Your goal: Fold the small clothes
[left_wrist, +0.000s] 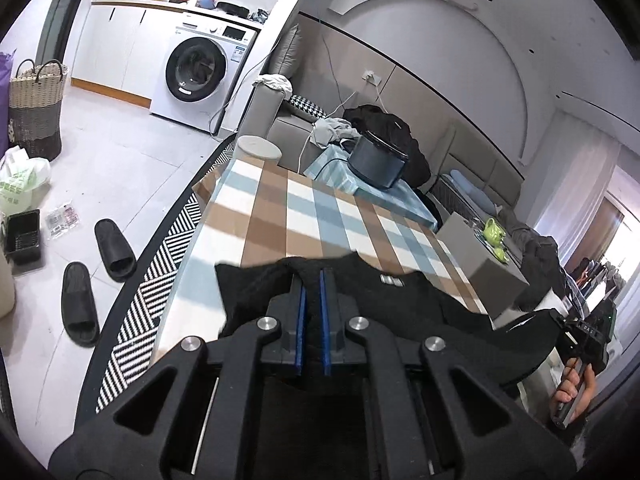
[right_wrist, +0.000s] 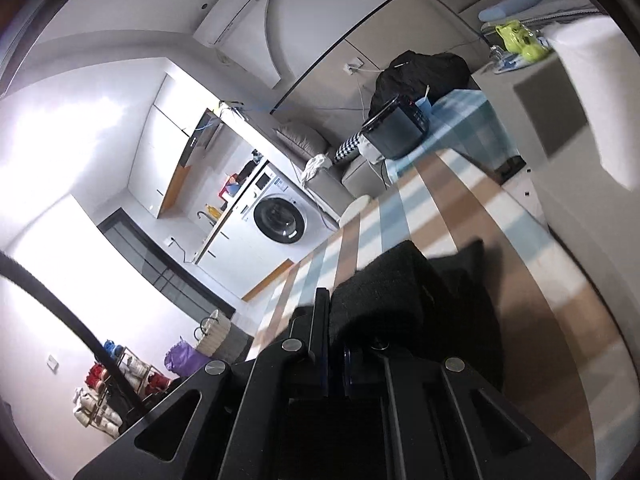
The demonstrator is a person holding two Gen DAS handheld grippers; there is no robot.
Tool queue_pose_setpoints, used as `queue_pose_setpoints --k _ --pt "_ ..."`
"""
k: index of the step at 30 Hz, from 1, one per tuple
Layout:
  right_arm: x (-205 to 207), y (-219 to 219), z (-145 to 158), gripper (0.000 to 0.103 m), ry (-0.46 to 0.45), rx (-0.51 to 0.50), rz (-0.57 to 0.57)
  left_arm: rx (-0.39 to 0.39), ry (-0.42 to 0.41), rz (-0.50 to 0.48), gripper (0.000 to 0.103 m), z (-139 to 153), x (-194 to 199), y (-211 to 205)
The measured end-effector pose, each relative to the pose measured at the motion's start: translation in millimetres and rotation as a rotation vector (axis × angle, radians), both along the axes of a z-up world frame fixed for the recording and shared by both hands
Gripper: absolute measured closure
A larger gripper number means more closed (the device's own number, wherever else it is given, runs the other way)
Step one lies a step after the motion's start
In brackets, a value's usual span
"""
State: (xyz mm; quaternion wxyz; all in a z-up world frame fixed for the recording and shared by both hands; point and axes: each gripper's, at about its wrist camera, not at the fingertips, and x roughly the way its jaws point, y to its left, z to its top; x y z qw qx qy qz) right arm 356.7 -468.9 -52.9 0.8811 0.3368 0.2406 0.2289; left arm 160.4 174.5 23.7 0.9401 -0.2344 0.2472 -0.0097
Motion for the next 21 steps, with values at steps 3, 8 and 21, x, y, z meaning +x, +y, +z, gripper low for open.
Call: queue_pose_setpoints --k 3,8,21 --pt "27 2 5 0.098 0.009 -0.011 -0.020 -0.001 0.017 0.012 0.099 1 38 10" --pt "104 14 -1 0.088 0.089 -0.034 -0.081 -0.030 0.046 0.059 0.097 -11 106 23" --pt "147 7 -25 0.051 0.195 -0.288 -0.084 -0.016 0.141 0.147 0.039 -49 129 45"
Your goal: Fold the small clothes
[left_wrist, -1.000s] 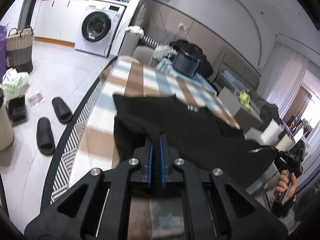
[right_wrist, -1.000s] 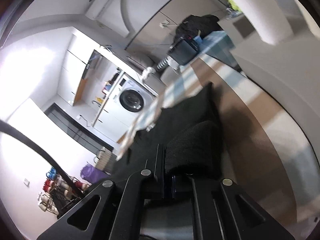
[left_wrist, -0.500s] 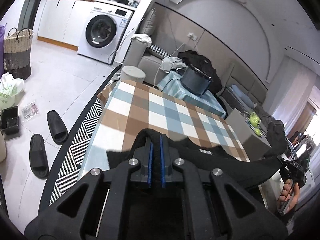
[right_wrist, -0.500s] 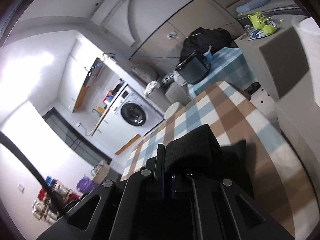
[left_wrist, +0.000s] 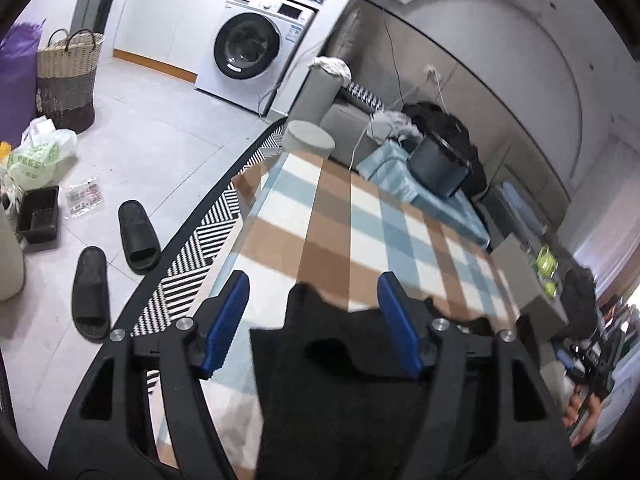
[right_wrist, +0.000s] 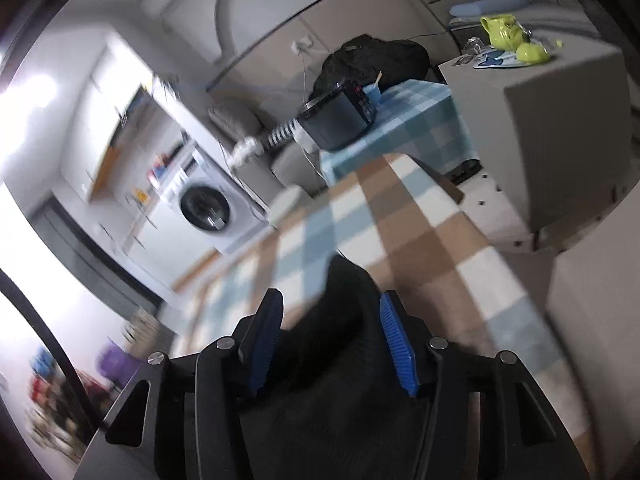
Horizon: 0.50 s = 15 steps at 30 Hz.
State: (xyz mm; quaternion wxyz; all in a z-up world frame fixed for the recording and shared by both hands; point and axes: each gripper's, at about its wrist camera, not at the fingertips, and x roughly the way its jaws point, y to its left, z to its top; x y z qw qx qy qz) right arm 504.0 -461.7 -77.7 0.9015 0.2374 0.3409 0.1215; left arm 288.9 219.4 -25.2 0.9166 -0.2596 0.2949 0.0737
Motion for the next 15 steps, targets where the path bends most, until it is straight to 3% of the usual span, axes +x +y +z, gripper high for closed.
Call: queue_pose_setpoints --k 5,10,15 --pt "7 9 -20 0.051 0.091 -0.103 0.058 0.036 0.074 -0.077 0.039 -13 -6 -19" --pt "3 28 -30 0.051 0.114 -0.037 0.167 -0.005 0.093 -0.215 0.039 -18 -8 -47" --pt "-8 45 -34 0.051 0.125 -0.035 0.210 0.033 0.185 -0.391 0.039 -36 5 -92"
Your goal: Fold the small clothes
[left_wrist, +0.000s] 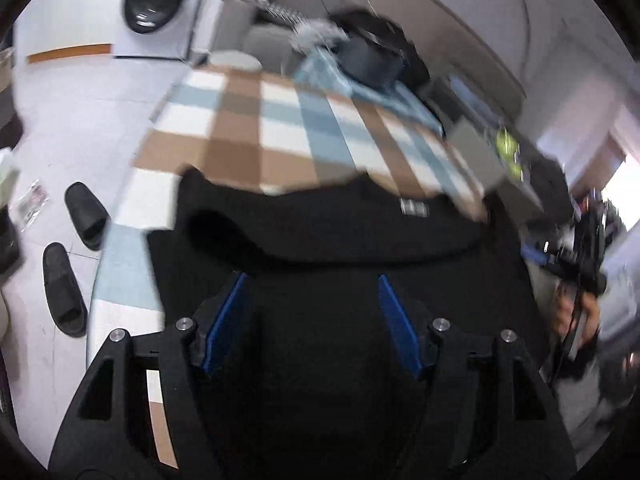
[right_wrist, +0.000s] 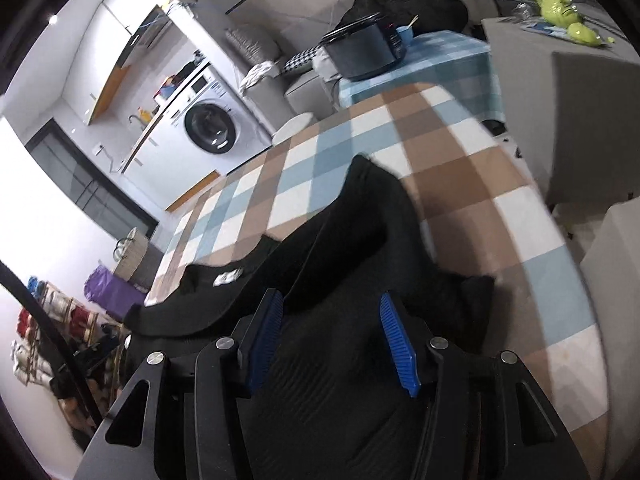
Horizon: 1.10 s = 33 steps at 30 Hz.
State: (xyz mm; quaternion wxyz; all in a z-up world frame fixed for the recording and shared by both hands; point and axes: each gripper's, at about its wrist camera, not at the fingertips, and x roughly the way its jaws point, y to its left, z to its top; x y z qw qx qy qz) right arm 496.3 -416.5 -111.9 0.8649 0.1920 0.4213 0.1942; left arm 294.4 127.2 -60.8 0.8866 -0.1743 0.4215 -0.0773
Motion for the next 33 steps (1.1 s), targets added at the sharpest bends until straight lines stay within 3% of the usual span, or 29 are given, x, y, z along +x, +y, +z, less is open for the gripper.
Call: queue_pose_setpoints --k 5,9,13,15,17,20,27,33 --pt "-7 9 -5 0.051 0.016 0.004 0.017 -0.042 0.129 0.032 0.039 -30 29 -3" --pt "-13 9 -6 0.051 0.021 0.019 0.008 -0.126 0.136 0.057 0.038 -33 50 8" --pt "-19 4 -7 0.050 0.026 0.022 -0.021 -0.150 0.052 0.081 0.038 -22 80 18" --pt "-22 0 -6 0.050 0.022 0.024 -0.037 -0.157 -0.093 0.152 0.038 -2 85 34" --pt "-25 -6 -4 0.050 0.015 0.020 -0.057 -0.152 -0.151 0.217 0.037 10 85 47" --pt "-29 -15 -1 0.048 0.009 0.006 -0.081 -0.178 -0.138 0.243 0.036 10 81 57" --pt "-21 -23 1 0.048 -0.001 -0.080 -0.117 -0.106 -0.087 0.213 0.036 2 60 50" --pt "-6 -5 0 0.048 0.031 -0.023 -0.053 -0.109 -0.072 0.193 0.036 2 34 46"
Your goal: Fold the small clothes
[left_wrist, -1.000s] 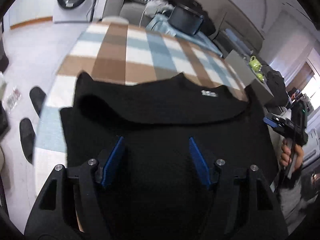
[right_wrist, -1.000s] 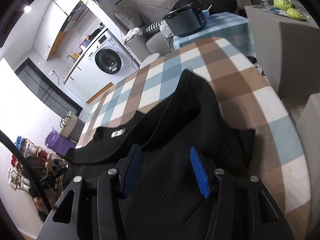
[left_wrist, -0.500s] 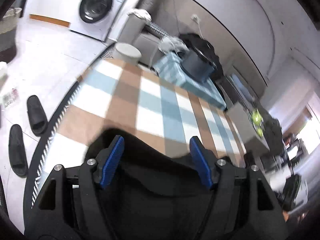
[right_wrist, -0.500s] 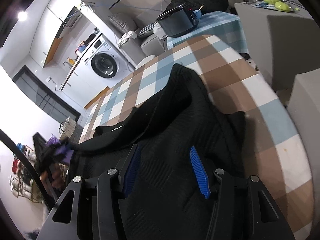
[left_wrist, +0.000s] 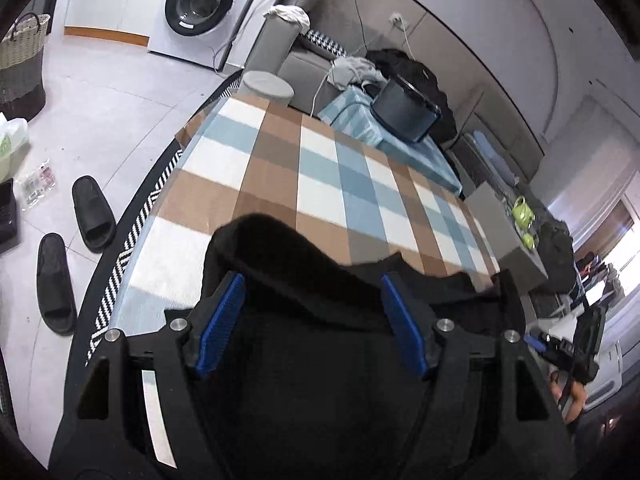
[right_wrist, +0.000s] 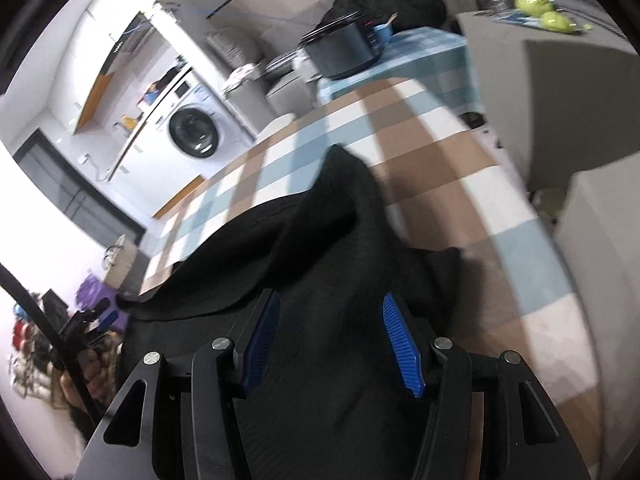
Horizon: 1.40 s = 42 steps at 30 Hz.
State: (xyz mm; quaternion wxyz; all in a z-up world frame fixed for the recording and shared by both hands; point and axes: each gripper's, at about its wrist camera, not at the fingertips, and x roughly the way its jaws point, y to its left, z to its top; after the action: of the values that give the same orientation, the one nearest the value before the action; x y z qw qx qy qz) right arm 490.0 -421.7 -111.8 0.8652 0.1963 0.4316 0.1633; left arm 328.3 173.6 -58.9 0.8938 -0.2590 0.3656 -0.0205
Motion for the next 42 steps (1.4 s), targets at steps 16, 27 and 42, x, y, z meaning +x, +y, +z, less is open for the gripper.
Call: queue_pose_setpoints --k 16,27,42 --pt "91 124 -23 0.042 0.104 0.081 0.167 0.042 0.076 -0.072 0.036 -19 -34 -29" --pt "91 95 20 0.042 -0.054 0.060 0.046 0.084 0.050 -0.063 0.035 -4 -31 -27" --pt "36 -3 14 0.041 -0.006 -0.080 -0.054 0.097 0.180 -0.145 0.034 -39 108 -47"
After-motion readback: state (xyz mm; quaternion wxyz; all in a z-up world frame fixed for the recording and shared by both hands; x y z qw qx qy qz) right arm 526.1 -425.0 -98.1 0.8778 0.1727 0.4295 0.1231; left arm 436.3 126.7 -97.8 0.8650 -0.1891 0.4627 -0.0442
